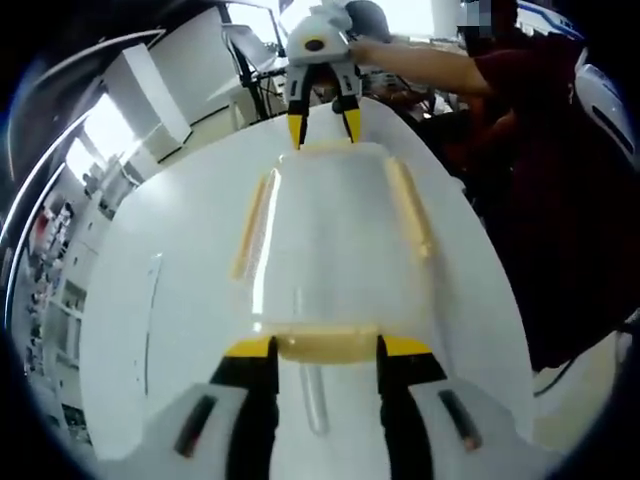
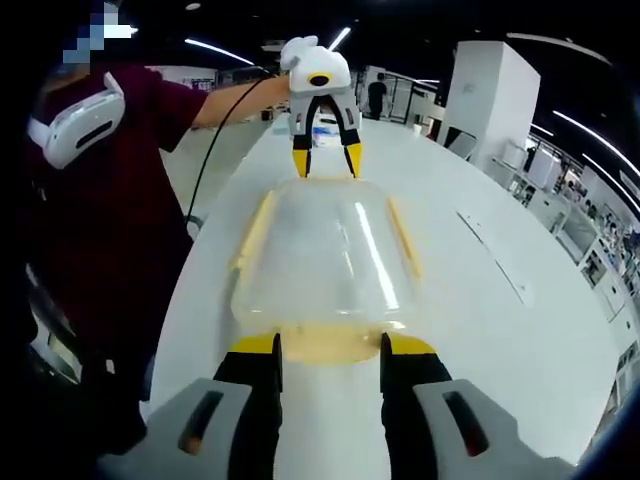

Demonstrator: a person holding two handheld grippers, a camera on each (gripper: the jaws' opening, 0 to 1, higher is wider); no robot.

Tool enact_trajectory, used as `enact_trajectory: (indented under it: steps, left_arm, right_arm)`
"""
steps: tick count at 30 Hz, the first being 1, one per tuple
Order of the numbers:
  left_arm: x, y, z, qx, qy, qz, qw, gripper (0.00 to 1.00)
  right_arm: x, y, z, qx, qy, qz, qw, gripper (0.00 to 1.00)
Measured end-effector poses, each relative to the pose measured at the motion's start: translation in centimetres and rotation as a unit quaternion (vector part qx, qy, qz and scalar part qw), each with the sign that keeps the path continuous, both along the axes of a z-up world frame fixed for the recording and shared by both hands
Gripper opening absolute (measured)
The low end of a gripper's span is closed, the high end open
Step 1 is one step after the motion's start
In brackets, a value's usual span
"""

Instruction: Snap each plastic latch of the storage box into its locked position after aligning the lid with the box until every specified latch is closed and the lid sits flush.

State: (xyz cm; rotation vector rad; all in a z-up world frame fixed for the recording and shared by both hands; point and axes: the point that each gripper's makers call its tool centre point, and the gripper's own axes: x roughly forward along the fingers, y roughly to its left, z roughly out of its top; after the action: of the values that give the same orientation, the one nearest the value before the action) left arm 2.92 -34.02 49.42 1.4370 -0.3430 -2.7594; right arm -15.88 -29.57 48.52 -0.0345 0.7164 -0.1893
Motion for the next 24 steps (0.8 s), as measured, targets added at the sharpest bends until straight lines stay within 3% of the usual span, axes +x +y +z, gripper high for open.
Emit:
enact_trajectory:
  steps: [24]
  left_arm:
    - [2.8, 0.2, -0.3, 0.006, -0.001, 0.025, 0.9997, 0.37]
  right_arm:
    - [2.2, -1.7, -0.1, 0.004, 0.001, 0.022, 0.9997, 0.36]
